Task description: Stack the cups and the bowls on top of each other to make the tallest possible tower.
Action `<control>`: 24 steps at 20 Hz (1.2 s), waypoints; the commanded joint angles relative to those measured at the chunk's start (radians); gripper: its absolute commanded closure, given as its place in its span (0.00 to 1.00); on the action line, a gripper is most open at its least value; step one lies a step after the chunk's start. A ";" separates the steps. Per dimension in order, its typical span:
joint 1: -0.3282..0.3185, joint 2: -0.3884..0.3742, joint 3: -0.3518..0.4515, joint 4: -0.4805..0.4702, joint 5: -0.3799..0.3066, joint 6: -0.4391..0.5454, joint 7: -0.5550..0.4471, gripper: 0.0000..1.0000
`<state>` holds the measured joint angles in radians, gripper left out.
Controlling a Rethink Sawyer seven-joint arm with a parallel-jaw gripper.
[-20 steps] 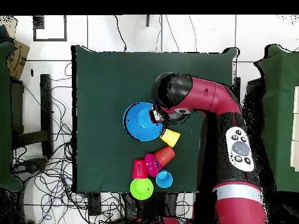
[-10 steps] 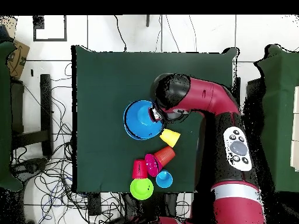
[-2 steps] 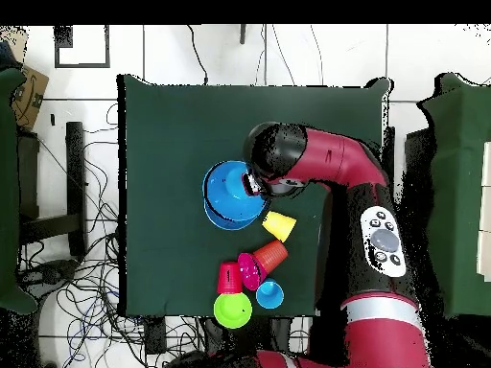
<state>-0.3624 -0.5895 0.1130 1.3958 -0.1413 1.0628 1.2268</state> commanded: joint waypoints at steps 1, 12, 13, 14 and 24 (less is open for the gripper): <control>0.027 0.064 0.012 0.033 0.010 -0.061 0.203 1.00; 0.033 0.069 0.005 0.060 0.020 -0.065 0.205 1.00; 0.035 0.070 0.003 0.058 0.020 -0.065 0.204 1.00; 0.036 0.068 0.001 0.059 0.019 -0.068 0.204 1.00; 0.049 0.033 -0.021 0.096 0.013 -0.124 0.197 1.00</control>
<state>-0.3461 -0.5340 0.0662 1.4234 -0.1405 1.0462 1.2270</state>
